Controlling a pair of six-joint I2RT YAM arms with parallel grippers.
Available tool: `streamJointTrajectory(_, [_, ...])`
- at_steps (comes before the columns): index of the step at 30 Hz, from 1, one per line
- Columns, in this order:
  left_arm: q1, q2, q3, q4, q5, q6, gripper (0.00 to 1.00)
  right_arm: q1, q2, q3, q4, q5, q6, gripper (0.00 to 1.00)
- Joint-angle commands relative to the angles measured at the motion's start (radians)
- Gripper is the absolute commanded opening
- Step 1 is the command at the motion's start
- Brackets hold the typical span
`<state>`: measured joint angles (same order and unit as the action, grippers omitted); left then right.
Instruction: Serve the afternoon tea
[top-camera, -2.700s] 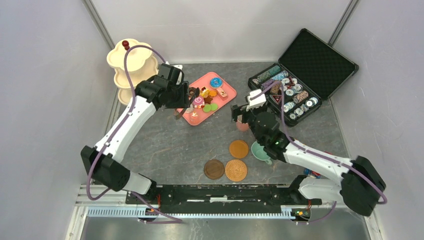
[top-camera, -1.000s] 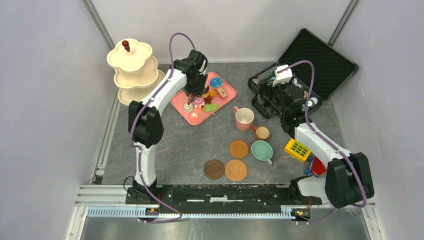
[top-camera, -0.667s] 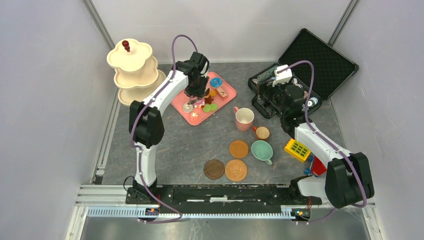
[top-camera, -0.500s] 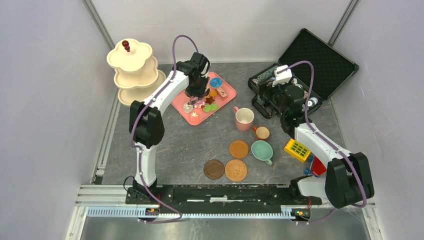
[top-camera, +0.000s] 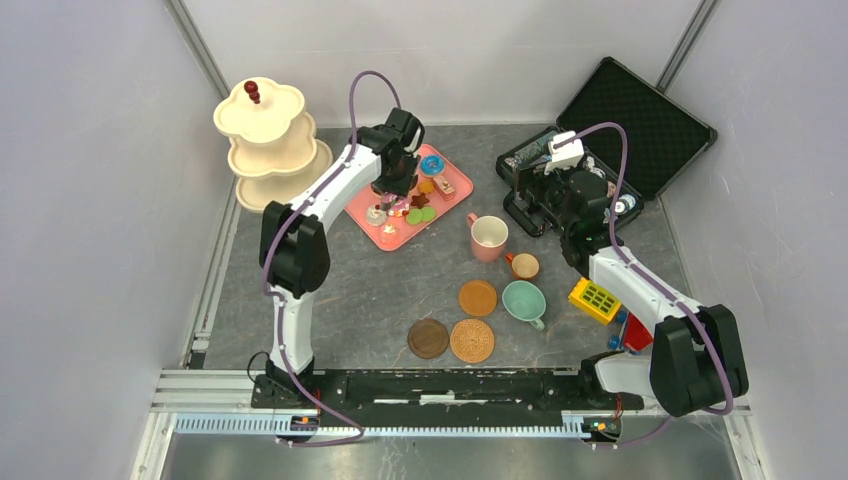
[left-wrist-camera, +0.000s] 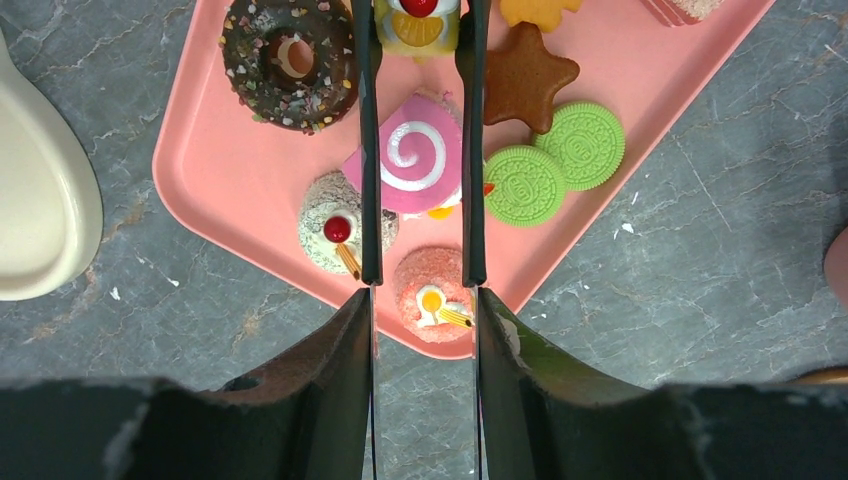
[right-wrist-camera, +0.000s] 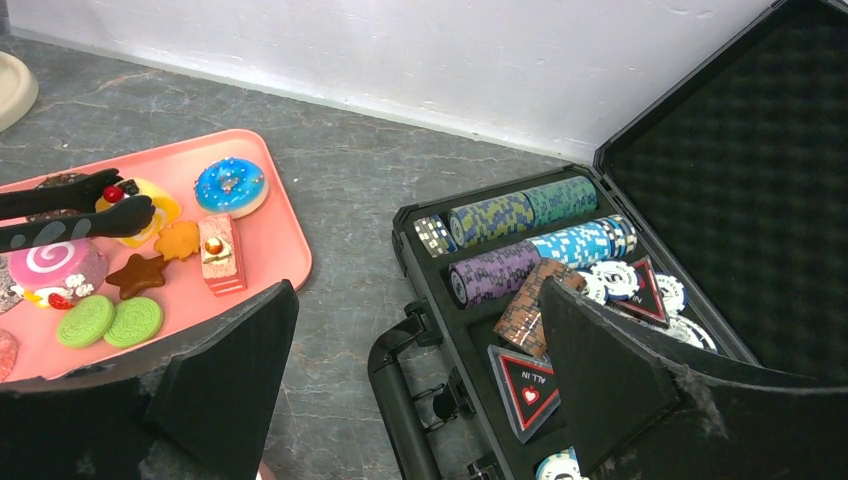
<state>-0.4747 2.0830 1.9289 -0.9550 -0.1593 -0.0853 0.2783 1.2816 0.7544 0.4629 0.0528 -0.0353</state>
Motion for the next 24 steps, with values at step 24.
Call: streamJointTrajectory(24, [-0.021,-0.2,-0.058,0.11,-0.074,-0.032,0.11,-0.004,-0.021,-0.015,0.033,0.065,-0.035,0.98])
